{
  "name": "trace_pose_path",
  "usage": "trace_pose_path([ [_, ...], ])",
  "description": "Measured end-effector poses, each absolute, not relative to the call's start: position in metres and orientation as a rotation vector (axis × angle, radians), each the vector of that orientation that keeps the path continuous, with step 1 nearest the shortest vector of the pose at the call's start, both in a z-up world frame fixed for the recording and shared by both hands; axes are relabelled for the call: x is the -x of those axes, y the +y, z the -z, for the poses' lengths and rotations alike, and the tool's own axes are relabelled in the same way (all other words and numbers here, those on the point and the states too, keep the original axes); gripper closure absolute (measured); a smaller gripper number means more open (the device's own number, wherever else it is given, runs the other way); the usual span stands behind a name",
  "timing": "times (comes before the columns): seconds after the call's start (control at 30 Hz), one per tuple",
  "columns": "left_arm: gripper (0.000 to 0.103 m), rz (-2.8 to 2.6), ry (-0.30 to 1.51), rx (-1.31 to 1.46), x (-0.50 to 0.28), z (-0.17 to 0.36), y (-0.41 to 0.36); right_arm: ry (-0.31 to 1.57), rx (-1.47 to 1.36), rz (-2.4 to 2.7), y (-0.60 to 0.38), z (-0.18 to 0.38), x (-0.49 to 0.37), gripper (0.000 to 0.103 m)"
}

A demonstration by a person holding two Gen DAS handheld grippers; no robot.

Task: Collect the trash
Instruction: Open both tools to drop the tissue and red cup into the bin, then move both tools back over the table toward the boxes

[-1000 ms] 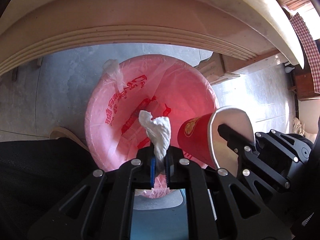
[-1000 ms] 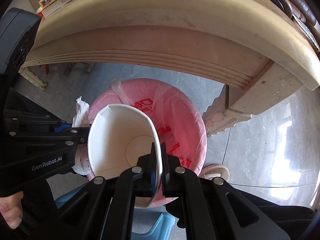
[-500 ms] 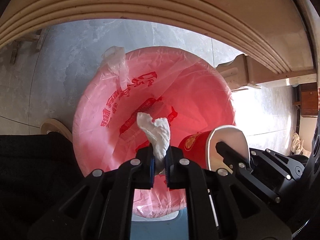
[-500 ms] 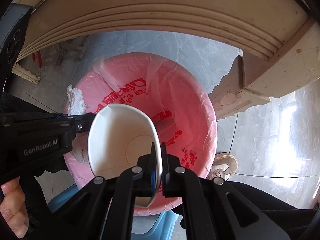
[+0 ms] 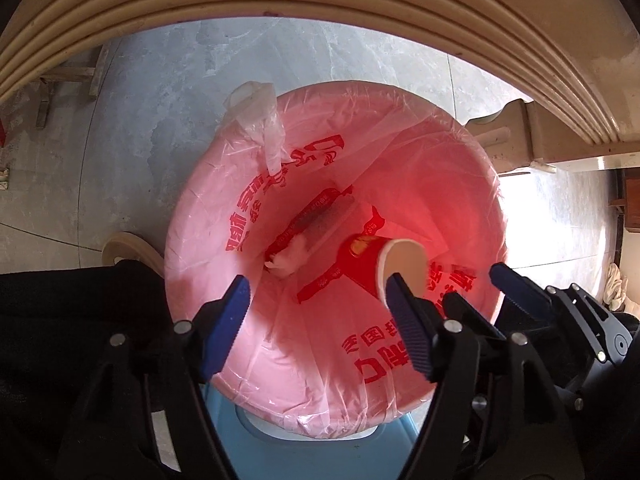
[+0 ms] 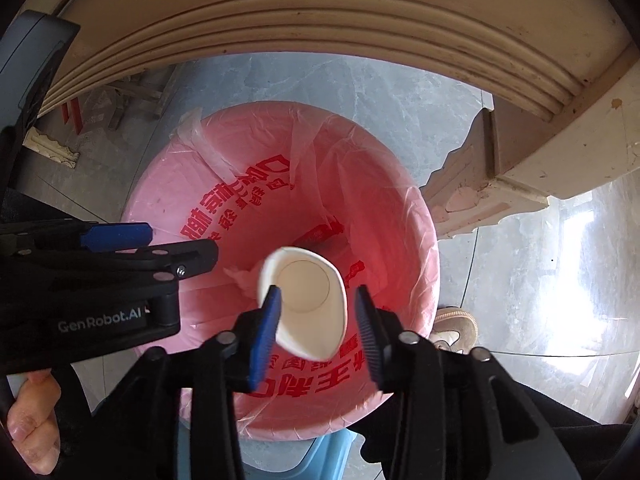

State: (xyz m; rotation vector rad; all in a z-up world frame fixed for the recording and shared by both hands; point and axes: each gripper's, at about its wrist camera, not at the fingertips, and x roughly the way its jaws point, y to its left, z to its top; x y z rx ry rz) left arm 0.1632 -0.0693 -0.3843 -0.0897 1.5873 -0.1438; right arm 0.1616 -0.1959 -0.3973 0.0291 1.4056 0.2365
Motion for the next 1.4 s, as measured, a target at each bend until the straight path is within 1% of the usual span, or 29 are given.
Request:
trace_pose_path([
  [0.07,0.033,0.134,1.586,0.084,-0.164,0.384,-0.069,1.404,-0.028,-0.230,-0.197,0.397,-0.162,0.051],
  [0.13,0.032,0.122,1.585,0.073,-0.165,0.384,-0.066,1.405,-0.032,-0.225,-0.199,0.396,-0.163,0.048],
  [0.5,0.031,0.076,1.587,0.062,-0.164,0.383,-0.059,1.404,-0.043,-0.248,-0.198,0.391,-0.164,0.048],
  [0.6,0.031,0.055,1.553,0.052,-0.161,0.371,-0.056,1.393,-0.058,-0.258,-0.199,0.387,-0.164,0.044],
  [0.77,0.031,0.048,1.508,-0.014,-0.150,0.339,-0.052,1.319,-0.055,-0.263,-0.200,0.360,-0.156,0.038],
  [0.9,0.031,0.100,1.504,0.013,-0.136,0.297,-0.035,1.231,-0.024,-0.279,-0.201,0.317,-0.140,0.037],
  [0.93,0.031,0.102,1.490,0.014,-0.132,0.283,-0.029,1.193,-0.002,-0.282,-0.201,0.301,-0.134,0.036],
  [0.97,0.031,0.097,1.476,0.002,-0.128,0.267,-0.023,1.157,0.024,-0.287,-0.200,0.285,-0.129,0.032],
  [1.0,0.031,0.093,1.462,-0.002,-0.126,0.251,-0.016,1.113,0.058,-0.295,-0.199,0.267,-0.124,0.029],
  [1.07,0.026,0.061,1.454,-0.021,-0.127,0.219,0.000,1.024,0.121,-0.323,-0.198,0.230,-0.118,0.023],
  [1.1,0.025,0.052,1.451,-0.013,-0.131,0.203,0.007,0.982,0.146,-0.340,-0.198,0.212,-0.116,0.021],
  [1.17,0.025,0.029,1.433,0.010,-0.141,0.169,0.024,0.905,0.198,-0.387,-0.197,0.174,-0.115,0.011],
  [1.23,0.024,0.009,1.398,0.032,-0.150,0.134,0.037,0.832,0.265,-0.451,-0.194,0.138,-0.117,0.008],
  [1.27,0.022,-0.011,1.377,0.029,-0.155,0.115,0.042,0.803,0.297,-0.470,-0.193,0.123,-0.120,0.008],
  [1.4,0.017,-0.076,1.294,-0.031,-0.172,0.054,0.047,0.743,0.351,-0.586,-0.192,0.069,-0.134,0.007],
])
